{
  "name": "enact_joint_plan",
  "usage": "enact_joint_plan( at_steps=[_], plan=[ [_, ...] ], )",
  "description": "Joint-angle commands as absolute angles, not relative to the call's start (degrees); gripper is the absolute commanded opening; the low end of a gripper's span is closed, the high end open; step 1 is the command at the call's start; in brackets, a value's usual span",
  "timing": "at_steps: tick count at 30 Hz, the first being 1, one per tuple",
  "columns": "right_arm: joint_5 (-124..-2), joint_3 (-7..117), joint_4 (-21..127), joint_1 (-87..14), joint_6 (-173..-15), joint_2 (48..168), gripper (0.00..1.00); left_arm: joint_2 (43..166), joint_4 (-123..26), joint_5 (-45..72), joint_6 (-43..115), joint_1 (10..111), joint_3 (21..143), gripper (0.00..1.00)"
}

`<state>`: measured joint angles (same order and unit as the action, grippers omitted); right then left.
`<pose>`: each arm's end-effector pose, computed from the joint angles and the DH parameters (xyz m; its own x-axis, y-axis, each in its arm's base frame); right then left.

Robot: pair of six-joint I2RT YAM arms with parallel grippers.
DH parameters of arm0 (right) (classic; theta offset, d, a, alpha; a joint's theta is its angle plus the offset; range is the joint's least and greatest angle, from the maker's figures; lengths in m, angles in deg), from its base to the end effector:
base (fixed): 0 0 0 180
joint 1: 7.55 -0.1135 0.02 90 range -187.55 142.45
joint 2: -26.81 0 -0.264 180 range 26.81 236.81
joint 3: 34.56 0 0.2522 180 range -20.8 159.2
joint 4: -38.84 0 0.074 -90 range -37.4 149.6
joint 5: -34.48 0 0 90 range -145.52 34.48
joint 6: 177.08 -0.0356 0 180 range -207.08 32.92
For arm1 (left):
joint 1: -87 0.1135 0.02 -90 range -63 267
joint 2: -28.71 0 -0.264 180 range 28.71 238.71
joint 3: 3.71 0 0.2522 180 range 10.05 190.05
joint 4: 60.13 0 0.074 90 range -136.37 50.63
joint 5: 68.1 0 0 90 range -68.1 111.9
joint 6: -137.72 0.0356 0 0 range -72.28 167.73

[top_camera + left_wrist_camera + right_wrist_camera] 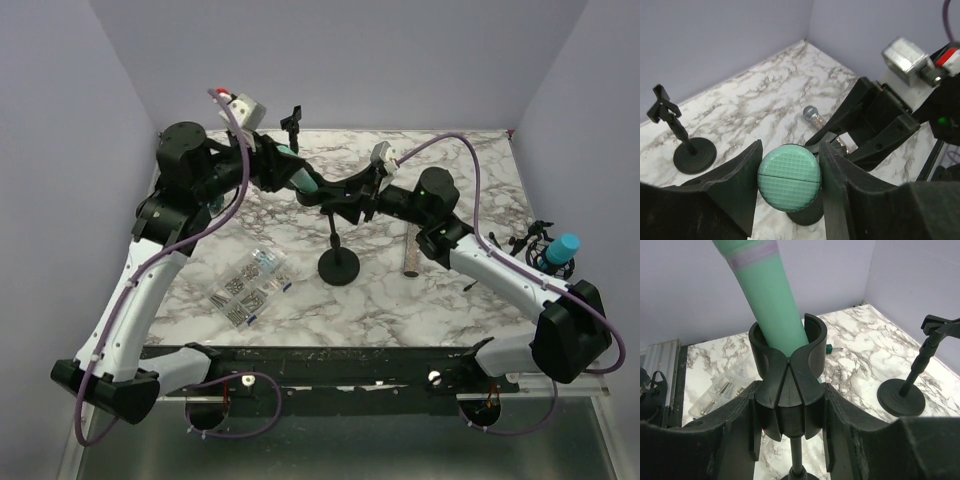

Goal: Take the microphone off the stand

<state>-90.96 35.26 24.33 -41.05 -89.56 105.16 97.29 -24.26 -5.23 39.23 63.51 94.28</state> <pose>0.2542 0.1930 0.3454 0.0465 0.0731 -0.9962 -0.9335 0.3583 -0.0173 0.2213 -0.1139 0.4712 -0.2158 -0.0495 -0.9752 0.7466 0.6353 -0.1974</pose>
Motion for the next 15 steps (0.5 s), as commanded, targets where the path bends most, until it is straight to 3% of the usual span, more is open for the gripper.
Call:
enact_joint_plan(
  at_steps=[1,15],
  plan=[
    [-88.1,32.9,25.6,-40.7,-86.2,106.0,0.01,90.9,-32.4,-9.4,32.9,66.8,93.7,0.0],
    [-81.0,28.9,21.0,-40.7,-89.1,104.5,0.01,80.4,-26.9,12.4,35.5,67.2,100.6,0.0]
  ],
)
